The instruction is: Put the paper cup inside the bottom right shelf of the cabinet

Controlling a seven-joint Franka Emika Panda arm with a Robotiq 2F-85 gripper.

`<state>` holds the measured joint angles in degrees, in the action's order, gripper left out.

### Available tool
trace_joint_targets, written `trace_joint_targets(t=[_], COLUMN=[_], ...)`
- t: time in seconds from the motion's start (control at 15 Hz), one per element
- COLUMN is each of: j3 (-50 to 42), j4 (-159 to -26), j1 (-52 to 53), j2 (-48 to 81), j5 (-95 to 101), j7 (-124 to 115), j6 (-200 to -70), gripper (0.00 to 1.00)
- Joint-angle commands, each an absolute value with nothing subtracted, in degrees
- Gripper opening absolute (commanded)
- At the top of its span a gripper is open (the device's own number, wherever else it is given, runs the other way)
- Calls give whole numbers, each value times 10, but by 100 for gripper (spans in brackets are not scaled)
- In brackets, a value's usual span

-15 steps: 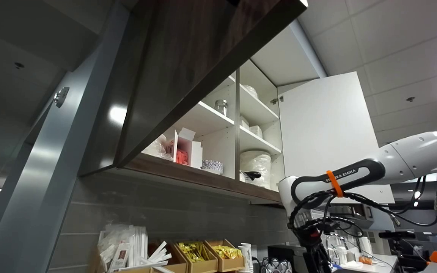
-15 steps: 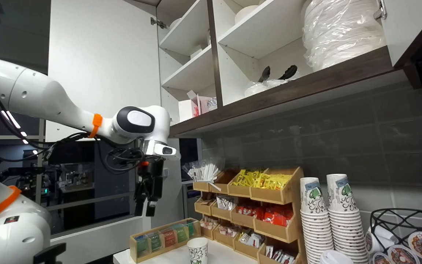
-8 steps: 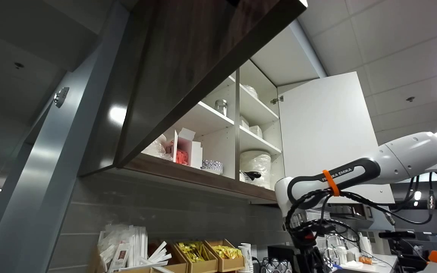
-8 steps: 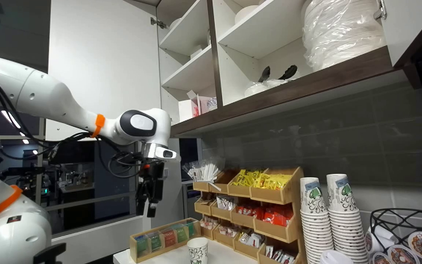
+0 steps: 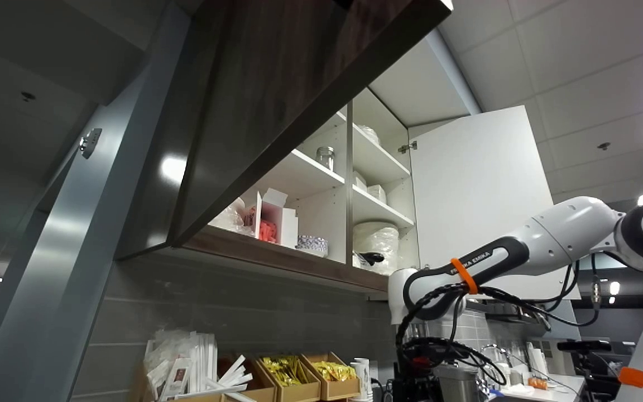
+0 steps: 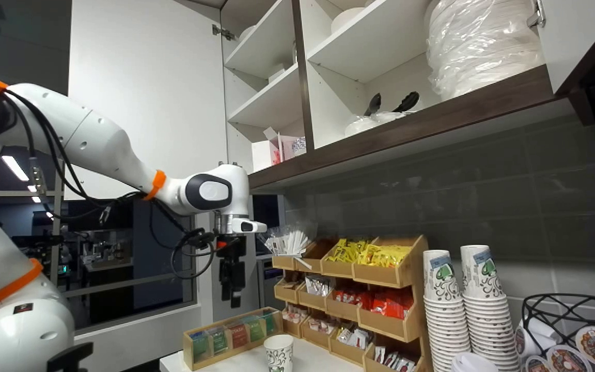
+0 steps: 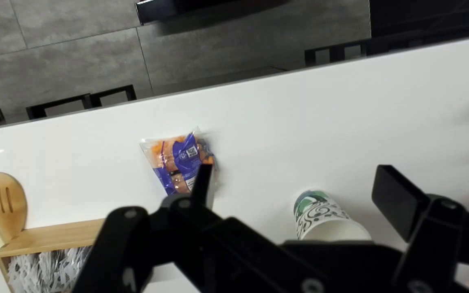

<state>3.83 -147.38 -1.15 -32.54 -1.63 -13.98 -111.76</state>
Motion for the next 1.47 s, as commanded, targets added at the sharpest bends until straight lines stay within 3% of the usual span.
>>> trace_joint_targets(t=[0.0, 0.2, 0.27, 0.73, 1.4], j3=[37, 36, 34, 49, 40], j4=[-1447, -1423, -1456, -1415, -1403], j1=[-29, -36, -30, -42, -22], j2=[-250, -159, -235, -123, 1], j5=[-11, -20, -13, 35, 58], j7=[-164, -182, -161, -250, -346], j6=[-1172, -1228, -1203, -1235, -1461], gripper=[100, 100, 100, 100, 100])
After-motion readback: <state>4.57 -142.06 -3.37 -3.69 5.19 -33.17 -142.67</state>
